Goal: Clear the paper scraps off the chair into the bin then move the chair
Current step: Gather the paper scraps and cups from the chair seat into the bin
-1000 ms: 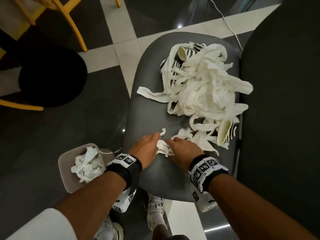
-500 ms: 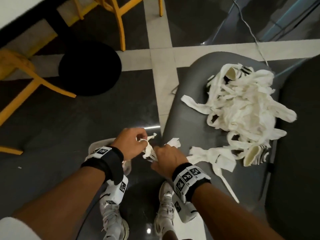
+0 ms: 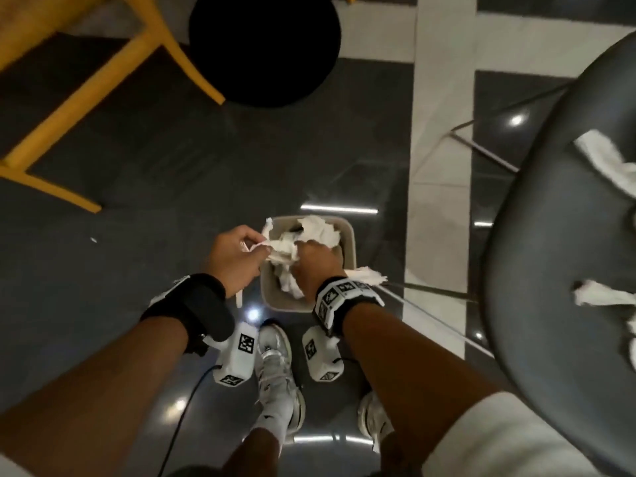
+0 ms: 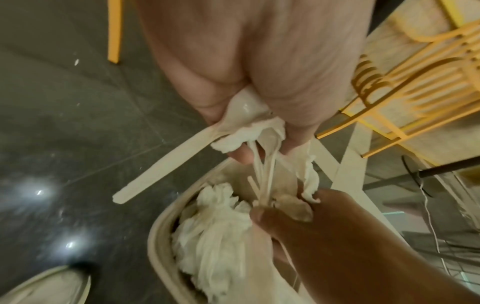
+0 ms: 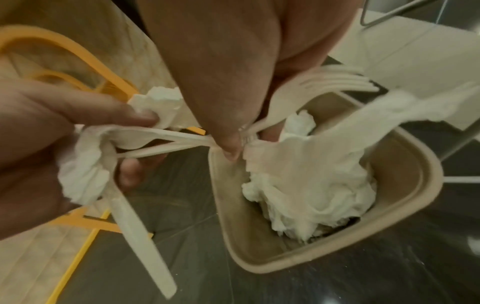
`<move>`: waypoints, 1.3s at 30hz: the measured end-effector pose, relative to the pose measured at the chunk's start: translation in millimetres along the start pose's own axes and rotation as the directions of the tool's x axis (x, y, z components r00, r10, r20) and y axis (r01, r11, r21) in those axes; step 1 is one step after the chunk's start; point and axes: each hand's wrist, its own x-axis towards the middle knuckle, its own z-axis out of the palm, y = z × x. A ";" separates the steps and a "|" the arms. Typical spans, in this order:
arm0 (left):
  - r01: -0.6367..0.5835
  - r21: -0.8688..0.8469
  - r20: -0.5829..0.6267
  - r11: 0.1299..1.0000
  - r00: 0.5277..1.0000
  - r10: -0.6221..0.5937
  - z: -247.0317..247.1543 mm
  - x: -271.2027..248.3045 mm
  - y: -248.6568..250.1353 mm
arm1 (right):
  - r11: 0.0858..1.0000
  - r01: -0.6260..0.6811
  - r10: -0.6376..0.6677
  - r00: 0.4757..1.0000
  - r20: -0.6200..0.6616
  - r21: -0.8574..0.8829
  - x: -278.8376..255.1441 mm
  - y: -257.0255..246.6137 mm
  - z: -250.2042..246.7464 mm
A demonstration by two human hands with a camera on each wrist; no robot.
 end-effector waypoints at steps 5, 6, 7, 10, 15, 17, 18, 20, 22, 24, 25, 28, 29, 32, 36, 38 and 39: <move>0.123 -0.214 0.035 0.969 0.992 -0.119 40.5 12.3 -37.6 | 0.974 -0.022 0.010 0.999 0.051 0.228 29.0 28.1 35.6; 0.135 -0.229 0.054 0.964 0.991 -0.126 49.1 14.3 -39.5 | 0.967 -0.023 0.003 0.997 0.082 0.254 33.4 38.6 40.5; 0.134 -0.223 0.059 0.966 0.991 -0.124 57.2 16.4 -40.4 | 0.966 -0.041 0.013 0.994 0.109 0.256 34.1 48.6 40.8; 0.126 -0.191 0.061 0.973 0.991 -0.116 75.8 19.4 -33.9 | 0.955 -0.179 0.152 0.980 0.130 0.234 21.0 61.2 22.8; 0.152 -0.161 0.162 0.975 0.979 -0.126 85.0 24.3 -25.3 | 0.976 -0.155 0.150 0.988 0.043 0.151 9.0 76.7 12.8; 0.152 -0.156 0.169 0.976 0.978 -0.125 80.4 22.6 -21.3 | 0.970 -0.135 0.130 0.991 0.041 0.200 2.7 79.3 10.5; 0.145 -0.153 0.171 0.978 0.978 -0.118 76.2 20.5 -17.5 | 0.965 -0.129 0.126 0.992 0.024 0.230 -1.2 79.5 7.7; 0.112 -0.148 0.161 0.983 0.983 -0.088 67.6 18.6 -10.0 | 0.954 -0.115 0.126 0.992 -0.024 0.276 -9.5 77.9 -1.9; 0.066 -0.115 0.134 0.991 0.990 -0.050 58.0 17.7 1.4 | 0.951 -0.101 0.123 0.991 -0.059 0.292 -19.3 73.7 -16.5; -0.001 -0.061 0.101 0.998 0.995 0.007 49.2 11.5 26.4 | 0.937 -0.104 0.139 0.987 -0.083 0.333 -32.7 68.8 -35.5; -0.032 -0.031 0.076 0.999 0.997 0.034 46.2 7.8 40.8 | 0.925 -0.107 0.148 0.985 -0.086 0.365 -41.0 67.1 -46.7; -0.131 0.010 0.043 0.991 0.990 0.131 43.8 -6.1 95.1 | 0.892 -0.096 0.152 0.984 -0.092 0.443 -74.9 68.1 -91.6; -0.167 -0.008 0.050 0.986 0.985 0.168 46.5 -10.5 116.5 | 0.885 -0.090 0.151 0.984 -0.098 0.457 -88.0 71.7 -108.7; -0.276 -0.004 0.076 0.961 0.958 0.275 67.8 -22.4 186.0 | 0.865 -0.068 0.161 0.976 -0.147 0.497 -124.3 92.9 -160.0; -0.446 0.026 0.177 0.895 0.883 0.435 139.3 -41.4 284.3 | 0.832 -0.091 0.262 0.934 -0.244 0.547 -164.2 162.3 -227.6; -0.536 0.031 0.234 0.844 0.825 0.515 187.3 -51.5 324.3 | 0.836 -0.103 0.305 0.904 -0.300 0.539 -184.2 204.4 -254.8; -0.584 0.057 0.262 0.810 0.791 0.552 212.8 -57.5 340.9 | 0.854 -0.110 0.313 0.889 -0.333 0.508 -196.0 225.0 -265.8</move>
